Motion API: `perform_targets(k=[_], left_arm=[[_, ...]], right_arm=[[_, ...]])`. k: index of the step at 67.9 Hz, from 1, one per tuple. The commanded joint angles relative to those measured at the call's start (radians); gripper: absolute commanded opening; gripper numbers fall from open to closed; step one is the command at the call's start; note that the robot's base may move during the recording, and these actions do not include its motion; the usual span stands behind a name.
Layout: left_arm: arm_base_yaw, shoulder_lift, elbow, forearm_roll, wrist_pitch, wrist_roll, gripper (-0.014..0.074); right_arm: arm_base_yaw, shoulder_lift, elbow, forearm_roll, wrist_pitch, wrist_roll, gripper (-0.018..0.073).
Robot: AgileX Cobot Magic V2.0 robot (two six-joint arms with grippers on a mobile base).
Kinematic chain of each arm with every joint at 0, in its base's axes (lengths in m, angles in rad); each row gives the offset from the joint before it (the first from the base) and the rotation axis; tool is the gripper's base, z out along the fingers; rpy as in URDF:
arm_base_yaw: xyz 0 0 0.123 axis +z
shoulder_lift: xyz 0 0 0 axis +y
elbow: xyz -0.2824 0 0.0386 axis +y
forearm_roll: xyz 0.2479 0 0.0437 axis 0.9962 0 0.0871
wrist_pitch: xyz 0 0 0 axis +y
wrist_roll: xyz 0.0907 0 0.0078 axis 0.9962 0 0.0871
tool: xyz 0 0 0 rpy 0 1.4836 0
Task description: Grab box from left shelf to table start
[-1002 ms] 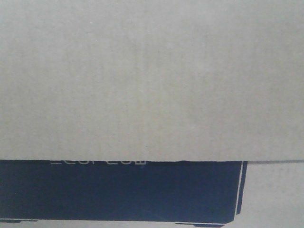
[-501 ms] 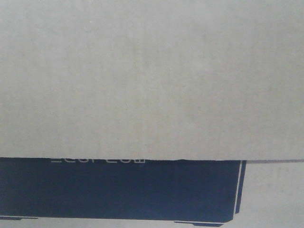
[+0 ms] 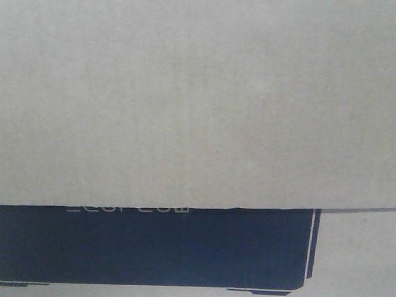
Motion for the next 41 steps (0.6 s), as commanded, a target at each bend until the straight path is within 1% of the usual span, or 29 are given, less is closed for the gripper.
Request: perform_targets(k=[1,6,11,14,20,25,34,41], left_arm=[[-0.007,-0.015,-0.003,-0.003,-0.099,-0.006,-0.0099],[-0.007,-0.015,-0.003,-0.003,-0.099,-0.006,-0.0099],[-0.007,-0.015,-0.003,-0.003,-0.099,-0.006,-0.0099],[-0.007,-0.015,-0.003,-0.003,-0.099,-0.006,-0.0099],[-0.007,-0.015,-0.003,-0.003,-0.099,-0.006,-0.0099],[-0.007,-0.015,-0.003,-0.003,-0.099,-0.006,-0.0099],[-0.007,-0.015,-0.003,-0.003,-0.099,-0.006,-0.0099],[-0.007,-0.015,-0.003,-0.003,-0.099,-0.006,-0.0099]], right_arm=[[-0.005,0.012,-0.019,-0.033,-0.093,-0.006,0.0055],[-0.007,0.012,-0.014,-0.020,-0.104,-0.006,0.0055],[-0.027,0.012,0.003,0.027,-0.130,-0.015,0.0055],[-0.049,0.012,0.018,0.065,-0.160,-0.063,0.0055],[-0.106,0.012,0.063,0.173,-0.235,-0.172,0.0055],[-0.171,0.012,0.113,0.235,-0.313,-0.221,0.0055],[-0.283,0.001,0.202,0.257,-0.402,-0.221,0.0055],[-0.336,-0.039,0.275,0.258,-0.457,-0.221,0.0055]])
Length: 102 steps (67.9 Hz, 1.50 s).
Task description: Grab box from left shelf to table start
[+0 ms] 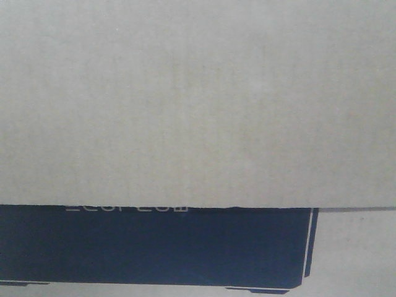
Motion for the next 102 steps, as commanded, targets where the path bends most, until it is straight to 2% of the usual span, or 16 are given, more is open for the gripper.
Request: perform_targets(k=[1,10,19,22,102], left_arm=[[-0.007,-0.015,-0.003,-0.003,-0.099,-0.006,-0.0099],[-0.007,-0.015,-0.003,-0.003,-0.099,-0.006,-0.0099],[-0.007,-0.015,-0.003,-0.003,-0.099,-0.006,-0.0099],[-0.007,-0.014,-0.003,-0.003,-0.099,-0.006,-0.0099],[-0.007,-0.014,-0.003,-0.003,-0.099,-0.006,-0.0099]], right_arm=[[-0.042,-0.022,0.026,0.002,-0.148,-0.015,0.0055],[-0.050,-0.102,0.141,0.002,-0.215,-0.015,0.0055],[-0.050,-0.123,0.265,0.003,-0.350,-0.012,0.0055],[-0.050,-0.123,0.260,0.003,-0.320,-0.001,0.0055],[-0.050,-0.123,0.261,0.003,-0.339,-0.001,0.0055]])
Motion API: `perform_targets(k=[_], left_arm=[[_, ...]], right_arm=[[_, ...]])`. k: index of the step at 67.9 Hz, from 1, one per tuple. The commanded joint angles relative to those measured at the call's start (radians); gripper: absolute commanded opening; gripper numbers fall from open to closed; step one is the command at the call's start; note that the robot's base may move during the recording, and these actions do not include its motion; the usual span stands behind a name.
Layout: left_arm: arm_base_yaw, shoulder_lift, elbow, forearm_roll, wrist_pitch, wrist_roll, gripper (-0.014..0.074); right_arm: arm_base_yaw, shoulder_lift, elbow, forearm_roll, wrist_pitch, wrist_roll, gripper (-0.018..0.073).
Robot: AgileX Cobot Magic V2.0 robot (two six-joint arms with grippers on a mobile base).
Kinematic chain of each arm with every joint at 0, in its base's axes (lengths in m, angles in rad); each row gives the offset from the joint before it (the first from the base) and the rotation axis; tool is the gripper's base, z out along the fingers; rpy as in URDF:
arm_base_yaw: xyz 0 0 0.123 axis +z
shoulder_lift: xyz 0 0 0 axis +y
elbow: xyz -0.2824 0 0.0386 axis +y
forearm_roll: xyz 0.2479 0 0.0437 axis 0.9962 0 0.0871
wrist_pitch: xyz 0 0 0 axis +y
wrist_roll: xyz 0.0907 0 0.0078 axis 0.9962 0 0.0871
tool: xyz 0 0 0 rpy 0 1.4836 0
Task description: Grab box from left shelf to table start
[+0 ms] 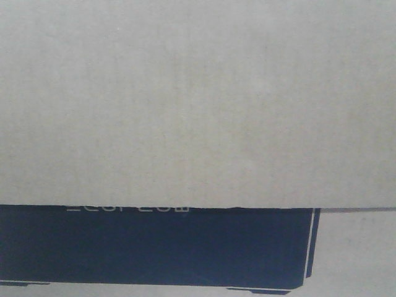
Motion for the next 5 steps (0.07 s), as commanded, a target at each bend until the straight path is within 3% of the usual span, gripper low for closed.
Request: perform_targets(k=[1,5], left_arm=[[-0.007,-0.014,-0.003,-0.003,-0.095,-0.006,-0.0099],[-0.007,-0.014,-0.003,-0.003,-0.095,-0.006,-0.0099]], right_arm=[[-0.004,-0.010,0.004,-0.001,-0.096,-0.005,0.0055],[-0.004,-0.010,0.004,-0.001,-0.096,-0.005,0.0055]])
